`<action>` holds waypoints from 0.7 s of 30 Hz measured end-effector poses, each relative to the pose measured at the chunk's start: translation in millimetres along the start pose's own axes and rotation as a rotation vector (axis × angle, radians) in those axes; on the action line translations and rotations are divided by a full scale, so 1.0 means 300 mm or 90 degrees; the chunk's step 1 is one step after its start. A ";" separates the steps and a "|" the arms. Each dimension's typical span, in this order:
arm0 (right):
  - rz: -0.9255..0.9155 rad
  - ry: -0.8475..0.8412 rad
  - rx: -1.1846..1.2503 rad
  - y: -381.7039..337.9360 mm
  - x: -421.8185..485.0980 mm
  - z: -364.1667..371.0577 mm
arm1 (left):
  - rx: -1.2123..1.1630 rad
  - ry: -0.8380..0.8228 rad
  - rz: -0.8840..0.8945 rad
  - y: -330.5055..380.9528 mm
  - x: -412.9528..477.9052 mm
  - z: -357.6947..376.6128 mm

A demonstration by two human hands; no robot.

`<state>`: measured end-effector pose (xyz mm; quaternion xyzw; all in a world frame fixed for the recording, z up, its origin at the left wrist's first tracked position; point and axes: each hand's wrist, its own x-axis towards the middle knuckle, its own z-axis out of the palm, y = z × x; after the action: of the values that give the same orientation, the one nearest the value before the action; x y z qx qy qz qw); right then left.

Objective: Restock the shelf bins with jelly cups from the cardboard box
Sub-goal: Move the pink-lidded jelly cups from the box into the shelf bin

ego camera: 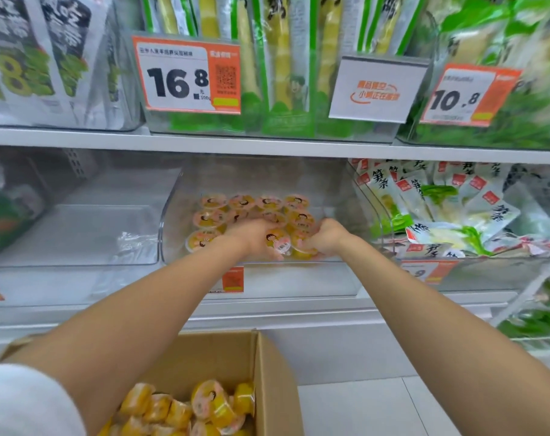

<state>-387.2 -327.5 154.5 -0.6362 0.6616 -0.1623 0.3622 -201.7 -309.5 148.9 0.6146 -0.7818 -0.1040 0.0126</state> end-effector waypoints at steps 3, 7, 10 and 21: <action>-0.041 0.037 -0.097 -0.019 -0.056 -0.007 | -0.058 0.020 -0.006 -0.002 -0.044 -0.013; -0.212 0.284 -0.166 -0.076 -0.193 0.019 | -0.194 0.140 -0.036 -0.003 -0.150 -0.054; -0.326 0.310 -0.104 -0.101 -0.305 0.097 | -0.201 0.285 -0.061 0.020 -0.286 -0.089; -0.305 0.007 -0.191 0.005 -0.540 0.606 | -0.193 0.100 -0.211 -0.204 -0.731 0.302</action>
<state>-275.2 -127.2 73.0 -0.8201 0.5110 -0.1466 0.2119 -102.9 -98.4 73.2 0.7319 -0.6424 -0.1727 0.1479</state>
